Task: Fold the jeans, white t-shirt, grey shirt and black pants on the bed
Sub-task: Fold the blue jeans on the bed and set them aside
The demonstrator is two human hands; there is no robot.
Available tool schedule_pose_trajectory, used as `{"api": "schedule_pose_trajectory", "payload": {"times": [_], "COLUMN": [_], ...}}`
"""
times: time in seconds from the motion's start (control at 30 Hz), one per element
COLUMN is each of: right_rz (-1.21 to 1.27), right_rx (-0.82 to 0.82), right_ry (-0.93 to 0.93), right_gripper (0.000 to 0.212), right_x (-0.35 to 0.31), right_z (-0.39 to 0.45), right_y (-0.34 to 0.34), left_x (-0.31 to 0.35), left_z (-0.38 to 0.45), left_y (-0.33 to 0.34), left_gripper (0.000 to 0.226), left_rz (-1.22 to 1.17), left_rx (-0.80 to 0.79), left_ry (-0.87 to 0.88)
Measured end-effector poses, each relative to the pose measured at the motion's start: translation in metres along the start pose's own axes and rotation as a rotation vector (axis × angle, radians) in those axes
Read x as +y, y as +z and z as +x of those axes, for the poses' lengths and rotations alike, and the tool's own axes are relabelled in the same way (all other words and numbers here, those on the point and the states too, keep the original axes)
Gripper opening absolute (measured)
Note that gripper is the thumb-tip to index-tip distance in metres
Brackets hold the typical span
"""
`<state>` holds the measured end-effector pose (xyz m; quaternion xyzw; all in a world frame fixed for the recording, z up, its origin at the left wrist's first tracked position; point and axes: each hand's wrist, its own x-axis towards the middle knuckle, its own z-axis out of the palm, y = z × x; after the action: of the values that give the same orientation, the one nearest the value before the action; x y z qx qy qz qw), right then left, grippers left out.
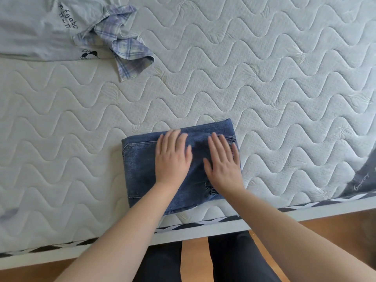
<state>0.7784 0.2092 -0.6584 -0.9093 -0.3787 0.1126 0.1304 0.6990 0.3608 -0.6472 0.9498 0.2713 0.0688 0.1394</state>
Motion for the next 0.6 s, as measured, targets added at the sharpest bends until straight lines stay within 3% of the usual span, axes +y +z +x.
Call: {"api": "schedule_pose_trajectory", "payload": {"times": [0.07,0.2,0.33,0.5,0.6], "right_rz": [-0.064,-0.085,-0.078,-0.075,-0.035], "right_rx": [-0.081,-0.195,-0.275,-0.341,-0.334], "right_ry": [-0.057,-0.046,-0.029,-0.022,-0.025], "right_gripper": [0.062,0.065,0.067,0.068,0.073], "right_x": [0.004,0.013,0.015,0.016,0.012], "right_z": [-0.003,0.0,0.006,0.011,0.014], "right_y": [0.006,0.014,0.021,0.018,0.01], "left_x": [-0.01,-0.032,-0.047,-0.049,-0.055], "left_z": [-0.026,-0.067,-0.07,-0.063,-0.057], "left_y": [-0.003,0.002,0.02,0.033,0.024], "left_gripper": [0.038,0.057,0.067,0.074,0.074], "left_rz": [0.001,0.088,0.133,0.193,0.092], "left_rx": [0.006,-0.189,-0.391,-0.515,-0.609], "left_ry": [0.023,0.039,0.002,-0.052,-0.043]}}
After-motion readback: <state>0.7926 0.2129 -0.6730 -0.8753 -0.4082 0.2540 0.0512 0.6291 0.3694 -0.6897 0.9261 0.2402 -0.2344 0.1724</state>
